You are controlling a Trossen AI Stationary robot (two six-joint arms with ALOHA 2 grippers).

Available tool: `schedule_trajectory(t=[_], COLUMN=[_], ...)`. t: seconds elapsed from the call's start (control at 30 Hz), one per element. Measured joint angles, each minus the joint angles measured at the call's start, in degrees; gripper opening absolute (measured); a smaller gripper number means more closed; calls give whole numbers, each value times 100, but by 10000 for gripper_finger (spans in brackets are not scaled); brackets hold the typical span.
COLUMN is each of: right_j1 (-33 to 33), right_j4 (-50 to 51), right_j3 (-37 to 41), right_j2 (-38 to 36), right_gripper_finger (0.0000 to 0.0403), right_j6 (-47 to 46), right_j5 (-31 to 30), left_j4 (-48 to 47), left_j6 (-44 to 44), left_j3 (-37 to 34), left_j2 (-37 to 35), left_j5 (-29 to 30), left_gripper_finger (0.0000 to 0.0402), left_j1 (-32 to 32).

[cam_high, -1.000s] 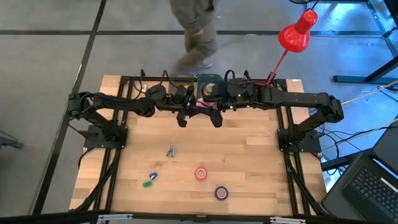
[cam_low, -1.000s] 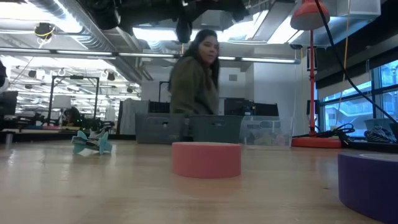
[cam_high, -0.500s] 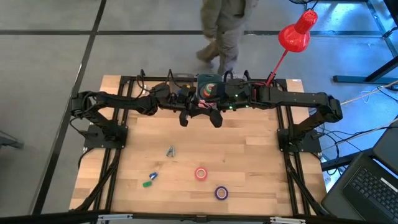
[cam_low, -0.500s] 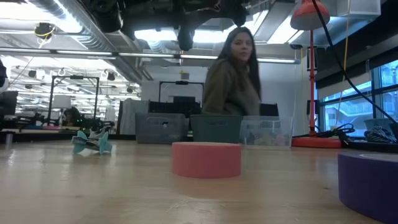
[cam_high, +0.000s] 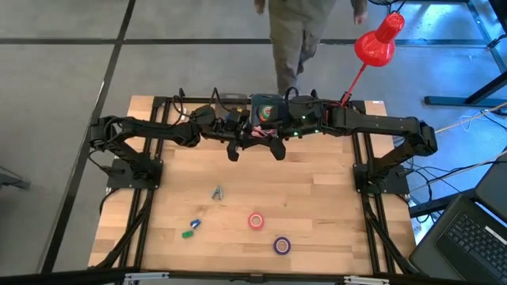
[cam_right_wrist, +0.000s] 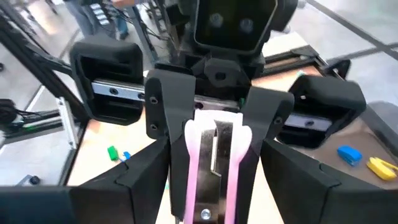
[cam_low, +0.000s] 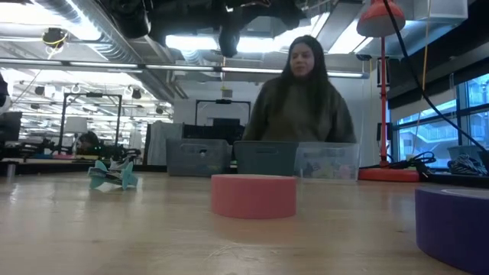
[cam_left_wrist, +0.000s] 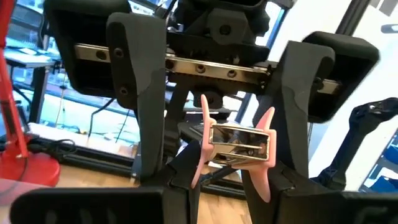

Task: Pick and place Stapler, Stapler remover, tape
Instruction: Put the pink staple remover into the transparent bin

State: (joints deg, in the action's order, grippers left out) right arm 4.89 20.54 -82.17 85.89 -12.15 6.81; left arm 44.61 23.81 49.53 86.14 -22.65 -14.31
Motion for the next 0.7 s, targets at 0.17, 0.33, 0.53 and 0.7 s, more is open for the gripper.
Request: schedule_trajectory(t=[0.17, 0.33, 0.53, 0.7], right_j1=[14, 32, 86, 131], right_j4=[-510, -574, -208, -26], right_j3=[-54, -26, -31, -31], right_j2=[-126, -75, -120, -230], right_gripper_finger=[247, 247, 247, 247], right_j6=[-50, -110, 65, 291], right_j5=[288, 435, -43, -643], left_j4=[-169, 40, 56, 58], left_j6=[4, 34, 58, 75], left_j3=[-22, -10, -21, -21], left_j2=[71, 15, 29, 29], left_j5=[7, 5, -108, -135], left_gripper_finger=[82, 82, 82, 82], left_j1=[2, -54, -59, -82])
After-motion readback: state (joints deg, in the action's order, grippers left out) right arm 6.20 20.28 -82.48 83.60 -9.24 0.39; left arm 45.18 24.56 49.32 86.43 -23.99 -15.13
